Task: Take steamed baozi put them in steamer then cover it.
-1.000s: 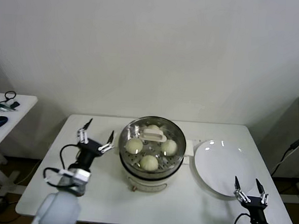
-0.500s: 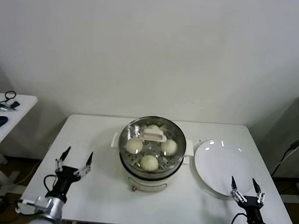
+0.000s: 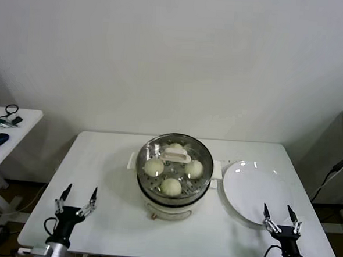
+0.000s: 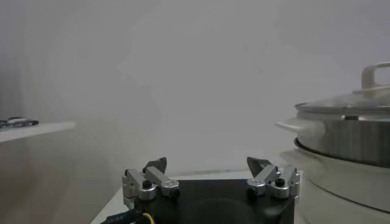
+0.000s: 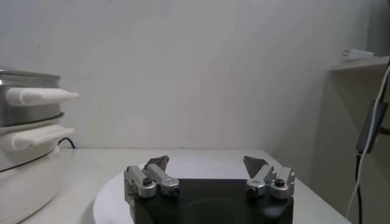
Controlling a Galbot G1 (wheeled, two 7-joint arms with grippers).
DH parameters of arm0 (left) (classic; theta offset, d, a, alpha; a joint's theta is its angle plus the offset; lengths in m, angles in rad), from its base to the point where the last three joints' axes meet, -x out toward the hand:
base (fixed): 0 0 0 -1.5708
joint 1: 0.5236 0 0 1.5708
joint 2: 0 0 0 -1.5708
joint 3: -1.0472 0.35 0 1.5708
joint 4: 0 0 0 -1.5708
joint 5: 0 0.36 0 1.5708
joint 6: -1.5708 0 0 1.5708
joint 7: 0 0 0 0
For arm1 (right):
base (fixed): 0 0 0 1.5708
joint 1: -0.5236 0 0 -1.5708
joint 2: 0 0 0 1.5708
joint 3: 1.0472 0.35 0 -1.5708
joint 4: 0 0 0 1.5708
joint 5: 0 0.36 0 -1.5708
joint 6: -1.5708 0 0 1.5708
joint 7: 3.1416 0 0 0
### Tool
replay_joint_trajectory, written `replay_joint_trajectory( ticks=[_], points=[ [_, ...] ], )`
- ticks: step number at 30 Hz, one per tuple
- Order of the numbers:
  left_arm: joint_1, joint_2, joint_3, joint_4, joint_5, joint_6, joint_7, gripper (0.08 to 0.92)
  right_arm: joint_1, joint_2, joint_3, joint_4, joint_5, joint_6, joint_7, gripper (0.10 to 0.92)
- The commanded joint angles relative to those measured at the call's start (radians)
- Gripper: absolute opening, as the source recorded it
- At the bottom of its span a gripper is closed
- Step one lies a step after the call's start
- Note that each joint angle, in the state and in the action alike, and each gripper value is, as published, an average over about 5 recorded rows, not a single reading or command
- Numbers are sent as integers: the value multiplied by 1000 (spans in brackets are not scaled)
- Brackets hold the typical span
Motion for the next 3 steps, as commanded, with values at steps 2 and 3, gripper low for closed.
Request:
replay_joint_trajectory(
  ticks=[2, 3],
  points=[
    [17, -6, -10, 36, -32, -47, 6, 823, 0, 1, -1, -1, -1, 0, 1, 823],
    [17, -6, -10, 36, -32, -47, 6, 823, 0, 1, -1, -1, -1, 0, 1, 823]
  ],
)
